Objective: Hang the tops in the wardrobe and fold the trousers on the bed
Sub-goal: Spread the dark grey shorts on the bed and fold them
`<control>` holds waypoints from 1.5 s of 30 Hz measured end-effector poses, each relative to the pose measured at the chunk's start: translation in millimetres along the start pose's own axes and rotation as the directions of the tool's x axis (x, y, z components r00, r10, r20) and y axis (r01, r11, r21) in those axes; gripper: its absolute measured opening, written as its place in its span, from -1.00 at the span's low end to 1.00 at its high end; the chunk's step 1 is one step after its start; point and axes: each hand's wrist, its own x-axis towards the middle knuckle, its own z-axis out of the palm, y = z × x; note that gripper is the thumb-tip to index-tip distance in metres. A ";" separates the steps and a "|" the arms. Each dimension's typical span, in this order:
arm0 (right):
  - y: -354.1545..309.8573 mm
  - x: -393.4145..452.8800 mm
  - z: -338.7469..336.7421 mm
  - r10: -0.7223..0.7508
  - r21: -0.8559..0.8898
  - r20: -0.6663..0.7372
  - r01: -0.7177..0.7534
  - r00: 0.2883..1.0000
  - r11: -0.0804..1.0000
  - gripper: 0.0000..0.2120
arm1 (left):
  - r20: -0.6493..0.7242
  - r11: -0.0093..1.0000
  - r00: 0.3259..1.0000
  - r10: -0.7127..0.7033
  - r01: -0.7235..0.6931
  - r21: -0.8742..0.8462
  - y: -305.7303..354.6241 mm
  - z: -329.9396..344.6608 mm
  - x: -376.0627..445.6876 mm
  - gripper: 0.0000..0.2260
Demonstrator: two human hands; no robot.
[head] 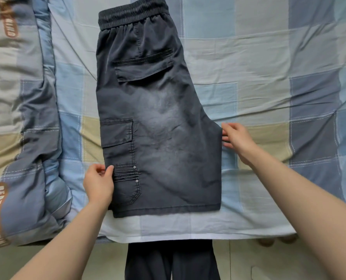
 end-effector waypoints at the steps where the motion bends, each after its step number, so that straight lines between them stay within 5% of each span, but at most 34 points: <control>1: -5.5 4.5 1.7 0.021 0.000 0.049 -0.021 0.999 1.000 -0.84 | -0.003 1.000 1.000 0.019 -0.019 0.015 0.4 -2.4 2.6 -0.89; 6: -9.0 12.7 1.2 0.094 -0.226 0.219 -0.043 0.971 0.973 -0.85 | -0.101 0.985 0.995 -0.016 0.033 0.169 4.7 -10.0 -1.4 -0.72; 8: -12.1 13.6 2.8 0.092 -0.225 0.208 -0.043 0.974 0.973 -0.86 | -0.133 0.948 0.977 0.169 -0.124 0.292 17.5 -6.6 -9.1 -0.55; 11: -14.2 12.6 4.0 0.086 -0.153 0.142 -0.064 0.986 0.986 -0.80 | 0.128 0.728 0.778 0.615 -0.622 0.288 48.8 17.7 -29.3 -0.53; 14: -16.5 2.5 7.4 -0.009 -0.153 0.114 0.027 0.993 0.988 -0.84 | 0.529 0.598 0.531 0.662 -0.800 0.053 78.8 57.3 -54.1 -0.52; 17: -18.4 -11.1 13.3 -0.200 -0.256 0.118 0.225 0.973 0.940 -0.82 | 0.745 0.728 0.451 0.492 -0.683 -0.067 106.3 90.9 -70.3 -0.38; 21: -17.2 -31.2 22.2 -0.339 -0.338 0.417 0.491 0.843 0.803 -0.85 | 0.772 0.921 0.529 0.353 -0.339 -0.190 118.9 100.9 -69.0 -0.49; 24: -19.8 -33.6 27.7 -0.310 -0.455 0.697 0.733 0.646 0.506 -0.55 | 0.819 0.949 0.559 0.128 0.170 -0.265 110.1 88.6 -65.1 -0.67; 26: -18.9 -24.6 28.6 -0.119 -0.524 0.827 0.830 0.550 0.192 -0.40 | 0.817 0.891 0.576 0.010 0.366 -0.269 95.8 74.5 -56.1 -0.69; 28: -13.3 -14.1 27.2 0.023 -0.461 0.882 0.872 0.471 -0.165 -0.27 | 0.780 0.902 0.625 -0.008 0.342 -0.265 75.2 52.6 -43.2 -0.74; 30: -7.8 -3.8 26.3 0.032 -0.301 0.931 0.815 0.363 -0.495 -0.29 | 0.662 0.971 0.722 0.202 -0.061 -0.229 49.1 26.7 -28.1 -0.72; 31: -6.1 1.8 26.5 0.025 -0.252 0.942 0.755 0.335 -0.606 -0.31 | 0.589 0.902 0.703 0.399 -0.417 -0.113 35.7 13.0 -17.4 -0.71; 33: -1.1 9.7 25.9 0.002 -0.188 0.964 0.686 0.266 -0.703 -0.36 | 0.559 0.396 0.414 0.719 -0.904 0.160 15.2 -10.8 7.6 -0.65; 35: 1.0 11.8 27.5 -0.030 -0.146 0.982 0.641 0.189 -0.753 -0.41 | 0.681 -0.087 0.092 0.726 -0.971 0.223 4.3 -32.4 38.0 -0.53; 37: 4.8 16.1 30.3 -0.061 -0.148 0.985 0.603 0.163 -0.784 -0.48 | 0.781 -0.344 -0.031 0.624 -0.908 0.239 0.0 -49.5 68.1 -0.36; 40: 15.3 20.9 41.8 -0.073 -0.168 0.980 0.589 0.183 -0.790 -0.50 | 0.844 -0.485 -0.059 0.533 -0.839 0.247 -2.7 -47.9 97.5 -0.25; 45: 21.9 19.1 51.5 -0.073 -0.268 0.951 0.686 0.300 -0.677 -0.29 | 0.871 -0.484 -0.058 0.488 -0.848 0.215 10.5 -26.0 111.7 -0.39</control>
